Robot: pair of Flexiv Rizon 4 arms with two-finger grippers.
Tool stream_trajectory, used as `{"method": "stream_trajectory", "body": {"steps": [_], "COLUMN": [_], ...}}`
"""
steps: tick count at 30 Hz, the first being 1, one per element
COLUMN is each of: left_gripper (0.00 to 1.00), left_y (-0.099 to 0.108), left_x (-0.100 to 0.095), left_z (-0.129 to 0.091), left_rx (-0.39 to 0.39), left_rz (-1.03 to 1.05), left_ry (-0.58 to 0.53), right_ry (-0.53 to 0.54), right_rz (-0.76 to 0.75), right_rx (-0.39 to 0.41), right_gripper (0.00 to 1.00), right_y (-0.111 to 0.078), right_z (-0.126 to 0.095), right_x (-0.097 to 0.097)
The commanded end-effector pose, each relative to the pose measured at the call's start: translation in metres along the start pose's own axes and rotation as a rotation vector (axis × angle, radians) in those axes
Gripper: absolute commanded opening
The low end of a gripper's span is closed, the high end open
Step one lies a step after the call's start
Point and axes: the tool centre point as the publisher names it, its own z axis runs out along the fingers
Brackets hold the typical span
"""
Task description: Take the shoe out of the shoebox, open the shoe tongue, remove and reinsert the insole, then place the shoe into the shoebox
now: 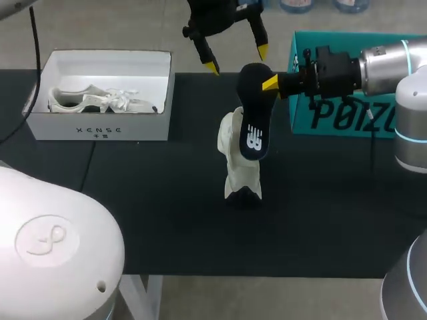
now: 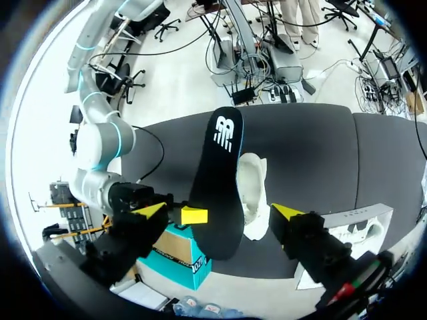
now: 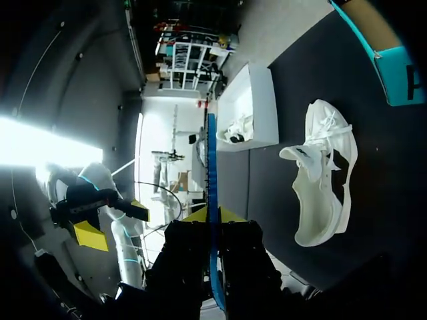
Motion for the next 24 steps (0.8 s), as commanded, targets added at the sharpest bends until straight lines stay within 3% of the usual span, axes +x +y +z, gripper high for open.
{"method": "stream_trajectory", "body": {"steps": [1, 9, 17, 24], "left_gripper": [1.0, 1.0, 1.0, 1.0], "left_y": [0.005, 0.004, 0.014, 0.012], "left_x": [-0.006, -0.013, -0.031, -0.037], "left_z": [-0.004, -0.001, -0.003, -0.003], "left_rx": [-0.017, -0.008, -0.068, -0.055], "left_rz": [0.016, 0.03, 0.06, 0.061], "left_ry": [0.183, 0.238, 0.23, 0.215], "right_ry": [0.004, 0.033, 0.043, 0.058], "right_rz": [-0.002, 0.006, 0.012, 0.015], "right_rx": [-0.003, -0.022, -0.024, -0.029], "right_gripper": [0.0, 0.0, 0.0, 0.0], "right_y": [0.001, 0.0, -0.001, 0.001], "right_z": [0.005, 0.002, 0.004, 0.0], "right_x": [0.002, 0.002, 0.001, 0.003]}}
